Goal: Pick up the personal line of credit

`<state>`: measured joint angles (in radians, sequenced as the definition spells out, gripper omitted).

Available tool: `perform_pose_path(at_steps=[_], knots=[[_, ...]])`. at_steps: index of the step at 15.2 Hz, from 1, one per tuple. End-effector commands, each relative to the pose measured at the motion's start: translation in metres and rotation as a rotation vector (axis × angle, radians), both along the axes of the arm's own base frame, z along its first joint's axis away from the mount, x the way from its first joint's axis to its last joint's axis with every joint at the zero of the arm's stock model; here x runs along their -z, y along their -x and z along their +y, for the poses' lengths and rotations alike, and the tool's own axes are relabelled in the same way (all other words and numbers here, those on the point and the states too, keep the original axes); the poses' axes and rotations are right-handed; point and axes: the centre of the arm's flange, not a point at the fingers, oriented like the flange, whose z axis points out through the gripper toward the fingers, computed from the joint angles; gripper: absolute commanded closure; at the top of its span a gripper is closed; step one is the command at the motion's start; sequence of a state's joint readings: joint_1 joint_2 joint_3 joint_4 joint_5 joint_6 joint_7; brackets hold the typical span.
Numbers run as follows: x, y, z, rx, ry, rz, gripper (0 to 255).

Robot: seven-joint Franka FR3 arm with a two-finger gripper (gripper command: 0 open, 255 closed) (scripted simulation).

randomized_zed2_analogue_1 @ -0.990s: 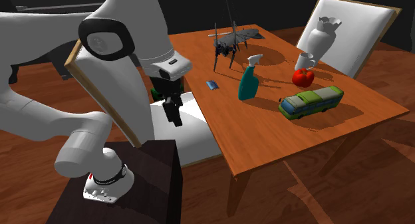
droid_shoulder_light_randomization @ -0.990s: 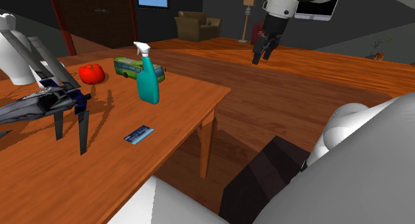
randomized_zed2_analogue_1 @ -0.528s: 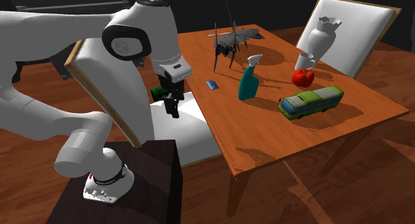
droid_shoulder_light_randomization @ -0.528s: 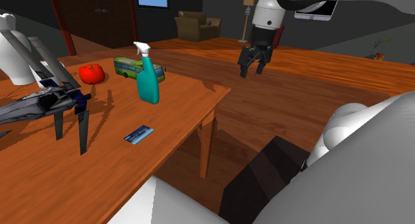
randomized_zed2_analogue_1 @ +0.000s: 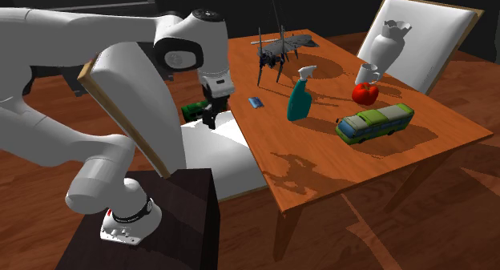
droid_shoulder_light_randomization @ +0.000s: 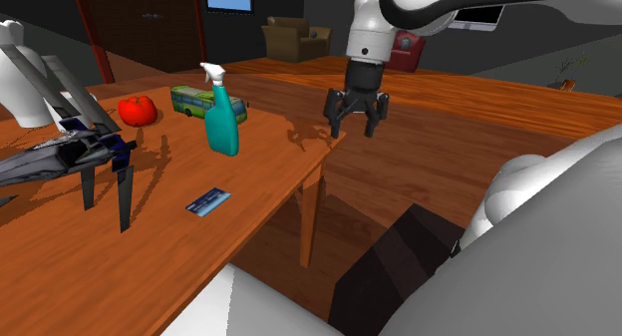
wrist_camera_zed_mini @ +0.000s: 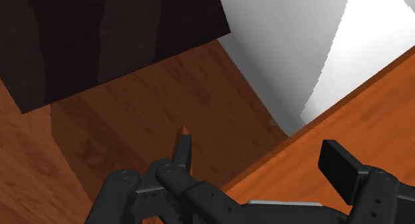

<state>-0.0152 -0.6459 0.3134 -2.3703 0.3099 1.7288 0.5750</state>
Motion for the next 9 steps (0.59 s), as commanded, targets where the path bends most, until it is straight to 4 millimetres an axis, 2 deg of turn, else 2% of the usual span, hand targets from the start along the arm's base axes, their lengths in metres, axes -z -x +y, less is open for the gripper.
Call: perform_pose_path(at_steps=[1,9], knots=[[0.007,-0.005,0.023,0.065,-0.025,0.033,0],[0.038,-0.041,0.104,0.304,-0.120,0.155,0]])
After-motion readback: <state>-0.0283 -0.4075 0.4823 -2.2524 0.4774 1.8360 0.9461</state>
